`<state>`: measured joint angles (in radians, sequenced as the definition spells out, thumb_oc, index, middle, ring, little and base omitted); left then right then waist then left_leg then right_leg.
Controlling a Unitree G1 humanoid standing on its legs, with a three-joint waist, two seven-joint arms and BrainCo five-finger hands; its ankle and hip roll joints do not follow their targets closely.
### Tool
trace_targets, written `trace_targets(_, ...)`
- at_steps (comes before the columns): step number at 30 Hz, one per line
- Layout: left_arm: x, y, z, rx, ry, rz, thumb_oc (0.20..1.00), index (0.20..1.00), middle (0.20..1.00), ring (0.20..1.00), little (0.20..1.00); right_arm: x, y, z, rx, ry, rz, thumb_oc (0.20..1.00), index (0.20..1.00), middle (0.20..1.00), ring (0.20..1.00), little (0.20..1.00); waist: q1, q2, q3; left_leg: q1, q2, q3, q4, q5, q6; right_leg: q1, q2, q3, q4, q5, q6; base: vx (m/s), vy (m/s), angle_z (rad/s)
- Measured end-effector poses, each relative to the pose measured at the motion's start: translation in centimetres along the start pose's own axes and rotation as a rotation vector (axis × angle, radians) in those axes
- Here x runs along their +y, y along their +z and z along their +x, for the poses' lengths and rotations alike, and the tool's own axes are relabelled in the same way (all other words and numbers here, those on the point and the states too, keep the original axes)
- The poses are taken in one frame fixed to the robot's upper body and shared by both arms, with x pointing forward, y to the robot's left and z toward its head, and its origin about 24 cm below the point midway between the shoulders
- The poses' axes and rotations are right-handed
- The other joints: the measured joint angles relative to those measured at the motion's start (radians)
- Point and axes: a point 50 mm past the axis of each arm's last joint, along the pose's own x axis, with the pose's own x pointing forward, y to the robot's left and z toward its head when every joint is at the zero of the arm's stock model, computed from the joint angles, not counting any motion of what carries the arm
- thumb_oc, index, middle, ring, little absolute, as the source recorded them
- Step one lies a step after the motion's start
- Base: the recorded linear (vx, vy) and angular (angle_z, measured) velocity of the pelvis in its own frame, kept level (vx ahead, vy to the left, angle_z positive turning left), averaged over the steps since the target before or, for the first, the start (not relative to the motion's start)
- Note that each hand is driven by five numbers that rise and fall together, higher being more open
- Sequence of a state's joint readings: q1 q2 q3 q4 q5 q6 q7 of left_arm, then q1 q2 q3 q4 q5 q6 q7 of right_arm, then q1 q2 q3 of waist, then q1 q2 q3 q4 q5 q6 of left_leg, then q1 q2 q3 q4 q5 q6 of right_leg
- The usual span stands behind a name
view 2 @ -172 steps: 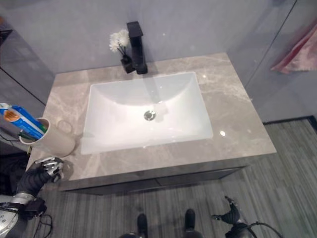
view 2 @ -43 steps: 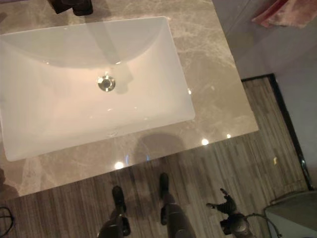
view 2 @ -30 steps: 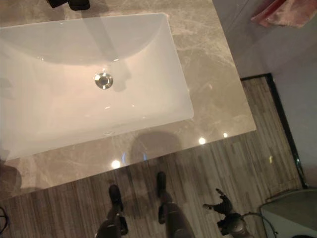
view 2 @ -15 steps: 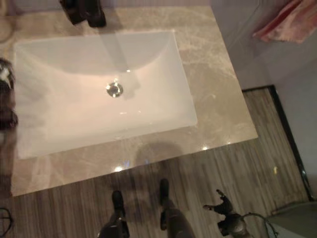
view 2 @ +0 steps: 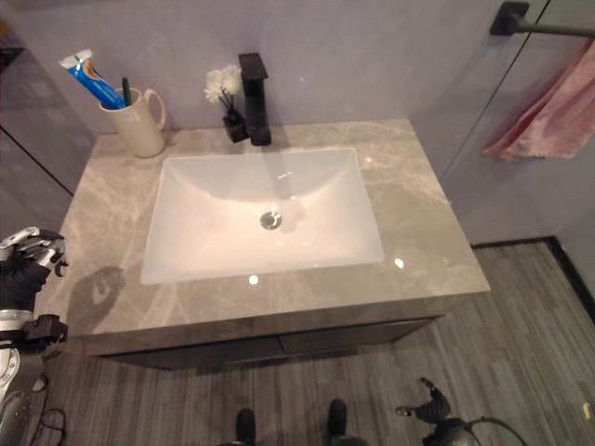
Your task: Put brush and paste in cup on sink, flatten towel.
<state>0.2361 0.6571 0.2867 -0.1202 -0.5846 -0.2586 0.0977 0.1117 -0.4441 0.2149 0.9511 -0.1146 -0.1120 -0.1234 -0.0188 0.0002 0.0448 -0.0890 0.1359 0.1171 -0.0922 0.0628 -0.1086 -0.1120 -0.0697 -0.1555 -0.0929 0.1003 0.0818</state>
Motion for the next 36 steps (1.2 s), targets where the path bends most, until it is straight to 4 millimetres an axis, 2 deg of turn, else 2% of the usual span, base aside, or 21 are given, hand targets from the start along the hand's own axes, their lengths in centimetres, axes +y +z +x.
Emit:
trace_targets(1,-0.4,-0.2,-0.1,0.004,-0.015,-0.010,0.200,0.200,0.200,0.200,0.200,-0.1,-0.8,-0.1,0.032,-0.002,0.000,1.000,1.000,1.000,1.000,1.000,-0.002,0.002,-0.004,0.005,0.001,-0.006,-0.004,-0.002,0.002,0.010,0.000,-0.010,-0.001,-0.012,0.003,0.04,0.025,0.18)
trace_targets(2,-0.8,-0.4,-0.3,0.014,-0.031,-0.022,0.304,0.304,0.304,0.304,0.304,-0.2,-1.5,-0.3,0.057,-0.013,0.012,1.000,1.000,1.000,1.000,1.000,-0.003,0.005,-0.014,0.005,0.002,-0.016,-0.004,-0.003,0.003,0.015,0.001,-0.018,-0.001,-0.013,0.002,0.04,0.042,0.18)
trace_targets(4,-1.0,-1.0,-0.8,0.035,-0.040,-0.038,0.696,0.696,0.696,0.696,0.696,-0.8,-2.3,-0.5,0.089,-0.033,0.021,1.000,1.000,1.000,1.000,1.000,-0.003,0.006,-0.019,0.031,0.002,-0.018,-0.004,-0.004,0.005,0.041,0.001,-0.019,-0.001,-0.017,0.002,0.01,0.085,0.06)
trace_targets(5,-1.0,-1.1,-0.9,0.043,-0.046,-0.034,0.956,0.956,0.956,0.956,0.956,-1.1,-2.7,-0.7,0.101,-0.044,0.026,1.000,1.000,1.000,1.000,1.000,-0.003,0.005,-0.026,0.042,0.002,-0.017,-0.004,-0.006,0.006,0.053,0.000,-0.019,-0.001,-0.019,0.003,-0.03,0.134,-0.02)
trace_targets(6,-1.0,-1.1,-0.9,0.043,-0.048,-0.033,1.000,1.000,1.000,1.000,1.000,-1.3,-3.1,-0.8,0.112,-0.058,0.041,1.000,1.000,1.000,1.000,1.000,-0.004,0.002,-0.031,0.053,-0.005,-0.015,0.001,-0.006,0.006,0.060,-0.002,-0.017,-0.001,-0.020,0.003,-0.03,0.163,-0.04)
trace_targets(10,-1.3,-1.5,-1.3,0.057,-0.035,-0.059,1.000,1.000,1.000,1.000,1.000,-1.9,-3.4,-1.0,0.122,-0.077,0.053,1.000,1.000,1.000,1.000,1.000,-0.004,0.000,-0.033,0.087,-0.031,0.000,0.000,-0.013,0.018,0.085,-0.026,0.001,0.007,-0.012,0.016,-0.08,0.202,-0.09)
trace_targets(13,-1.5,-1.4,-1.3,0.049,-0.042,-0.055,1.000,1.000,1.000,1.000,1.000,-1.8,-3.9,-1.2,0.134,-0.084,0.079,1.000,1.000,1.000,1.000,1.000,-0.022,0.002,-0.031,0.086,-0.077,0.008,0.000,-0.018,0.044,0.079,-0.070,0.013,0.007,0.004,0.038,-0.13,0.217,-0.06)
trace_targets(16,-2.4,-0.7,-1.0,0.014,-0.079,-0.042,1.000,1.000,1.000,1.000,1.000,-0.9,-4.9,-1.9,0.161,-0.061,0.086,1.000,1.000,1.000,1.000,1.000,-0.026,-0.012,-0.022,0.084,-0.122,0.031,-0.004,-0.023,0.077,0.061,-0.113,0.038,0.008,0.015,0.062,-0.18,0.144,-0.16)
trace_targets(17,-3.0,-0.2,-0.7,-0.015,-0.106,-0.040,1.000,1.000,1.000,1.000,1.000,0.0,-4.6,-1.8,0.156,-0.041,0.096,1.000,1.000,1.000,1.000,1.000,-0.027,-0.018,-0.019,0.066,-0.150,0.054,0.000,-0.021,0.101,0.021,-0.136,0.057,0.036,0.038,0.083,-0.19,0.124,-0.46)
trace_targets(18,-3.4,-0.1,-0.6,-0.024,-0.122,-0.022,1.000,1.000,1.000,1.000,1.000,0.5,-4.0,-1.6,0.140,-0.029,0.103,1.000,1.000,1.000,1.000,1.000,-0.022,-0.014,-0.005,0.060,-0.147,0.066,-0.005,-0.021,0.108,-0.016,-0.138,0.056,0.080,0.037,0.083,-0.20,0.121,-0.60)
trace_targets(19,-3.4,-0.2,-0.6,-0.017,-0.128,-0.012,1.000,1.000,1.000,1.000,1.000,1.8,-3.3,-1.5,0.119,0.006,0.106,1.000,1.000,1.000,1.000,1.000,-0.027,-0.036,0.019,0.072,-0.153,0.089,-0.004,-0.023,0.112,-0.031,-0.138,0.046,0.105,0.029,0.081,-0.11,0.061,-0.47)
trace_targets(20,-3.5,-0.3,-0.6,-0.013,-0.123,-0.022,1.000,1.000,1.000,1.000,1.000,2.7,-3.2,-1.6,0.118,0.030,0.109,1.000,1.000,1.000,1.000,1.000,-0.028,-0.038,0.025,0.072,-0.150,0.093,-0.005,-0.023,0.114,-0.035,-0.134,0.035,0.117,0.014,0.084,-0.08,0.032,-0.34)
trace_targets(21,-3.7,-0.5,-0.5,-0.004,-0.128,-0.024,1.000,1.000,1.000,1.000,1.000,3.5,-3.0,-1.7,0.113,0.057,0.097,1.000,1.000,1.000,1.000,1.000,-0.028,-0.039,0.025,0.071,-0.133,0.097,-0.004,-0.023,0.114,-0.057,-0.111,0.019,0.180,-0.025,0.081,-0.04,-0.017,-0.21)
trace_targets(23,-3.5,-0.7,-0.5,0.009,-0.125,-0.013,1.000,1.000,1.000,1.000,1.000,4.4,-3.3,-2.1,0.116,0.092,0.076,1.000,1.000,1.000,1.000,1.000,-0.027,-0.038,0.024,0.072,-0.101,0.097,-0.004,-0.022,0.108,-0.075,-0.040,0.012,0.260,-0.104,0.040,-0.01,-0.069,-0.07)
trace_targets(24,-3.4,-1.0,-0.5,0.018,-0.117,-0.014,1.000,1.000,1.000,1.000,1.000,4.4,-3.7,-2.3,0.127,0.093,0.071,1.000,1.000,1.000,1.000,1.000,-0.032,-0.038,0.025,0.072,-0.099,0.088,0.000,-0.022,0.102,-0.063,-0.025,0.035,0.238,-0.114,0.018,0.02,-0.098,0.10)
trace_targets(26,-3.3,-1.3,-0.6,0.030,-0.104,-0.013,1.000,1.000,1.000,1.000,1.000,4.2,-4.3,-2.4,0.152,0.093,0.063,1.000,1.000,1.000,1.000,1.000,-0.026,-0.026,0.032,0.089,-0.080,0.087,0.001,-0.022,0.088,-0.022,0.002,0.039,0.182,-0.097,0.002,0.08,-0.161,0.03)
trace_targets(27,-3.4,-1.4,-0.7,0.033,-0.093,-0.034,1.000,1.000,1.000,1.000,1.000,4.2,-4.6,-2.4,0.168,0.094,0.058,1.000,1.000,1.000,1.000,1.000,-0.022,-0.006,0.027,0.097,-0.064,0.085,0.001,-0.024,0.073,0.012,0.021,0.033,0.135,-0.081,-0.006,0.12,-0.218,-0.06)
trace_targets(30,-3.8,-2.0,-0.9,0.049,-0.077,-0.069,1.000,1.000,1.000,1.000,1.000,3.8,-4.7,-2.3,0.174,0.088,0.052,1.000,1.000,1.000,1.000,1.000,-0.024,0.013,0.023,0.108,-0.048,0.078,0.010,-0.027,0.056,0.065,0.043,0.031,0.071,-0.060,-0.013,0.04,-0.124,0.06)
trace_targets(32,-4.0,-1.9,-0.5,0.036,-0.069,-0.081,1.000,1.000,1.000,1.000,1.000,3.5,-4.4,-2.0,0.166,0.077,0.057,1.000,1.000,1.000,1.000,1.000,-0.023,0.014,0.024,0.102,-0.040,0.057,0.031,-0.028,0.053,0.084,0.056,0.025,0.044,-0.054,-0.021,0.03,-0.138,0.15)
trace_targets(34,-5.3,-1.6,0.6,0.004,-0.067,-0.134,1.000,1.000,1.000,1.000,1.000,2.9,-4.1,-1.7,0.164,0.050,0.079,1.000,1.000,1.000,1.000,1.000,-0.021,-0.004,0.035,0.053,-0.041,0.028,0.134,-0.028,0.053,0.097,0.046,0.009,0.035,-0.062,-0.032,0.05,-0.084,0.25)
trace_targets(36,-6.1,-1.6,0.9,0.006,-0.092,-0.182,1.000,1.000,1.000,1.000,1.000,2.2,-3.8,-1.4,0.162,0.027,0.097,1.000,1.000,1.000,1.000,1.000,-0.022,-0.015,0.044,0.037,-0.043,0.028,0.197,-0.029,0.052,0.126,0.036,0.009,0.019,-0.065,-0.046,0.04,-0.010,0.08)
